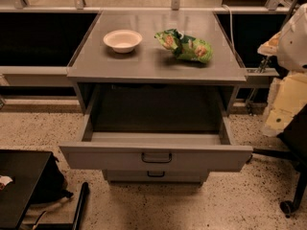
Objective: Close top drawer
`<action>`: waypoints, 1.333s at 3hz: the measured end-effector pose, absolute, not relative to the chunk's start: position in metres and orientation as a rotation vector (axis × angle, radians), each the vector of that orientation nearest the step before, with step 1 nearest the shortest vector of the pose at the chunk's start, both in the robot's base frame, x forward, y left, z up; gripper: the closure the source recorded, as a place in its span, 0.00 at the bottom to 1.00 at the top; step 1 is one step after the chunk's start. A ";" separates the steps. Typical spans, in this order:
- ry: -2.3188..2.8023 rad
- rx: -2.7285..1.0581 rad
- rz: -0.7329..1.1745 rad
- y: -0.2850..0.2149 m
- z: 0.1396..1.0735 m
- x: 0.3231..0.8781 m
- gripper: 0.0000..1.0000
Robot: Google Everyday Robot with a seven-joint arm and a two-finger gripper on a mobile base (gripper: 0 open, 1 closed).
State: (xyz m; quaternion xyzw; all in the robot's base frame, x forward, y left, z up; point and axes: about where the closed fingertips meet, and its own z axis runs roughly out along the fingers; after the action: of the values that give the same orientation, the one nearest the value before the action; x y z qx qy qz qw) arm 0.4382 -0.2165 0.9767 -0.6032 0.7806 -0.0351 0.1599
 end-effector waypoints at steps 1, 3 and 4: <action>2.230 -1.724 -0.100 -0.217 0.977 0.438 0.00; 2.138 -1.755 0.020 -0.222 0.920 0.426 0.00; 2.064 -1.694 0.270 -0.223 0.820 0.411 0.00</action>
Offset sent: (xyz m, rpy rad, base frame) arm -0.0051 -0.0105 -0.0262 0.0245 0.0079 0.0320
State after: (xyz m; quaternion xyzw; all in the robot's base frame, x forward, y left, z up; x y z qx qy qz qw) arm 0.4107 -0.2234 0.8203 -0.6149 0.7489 0.0980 0.2270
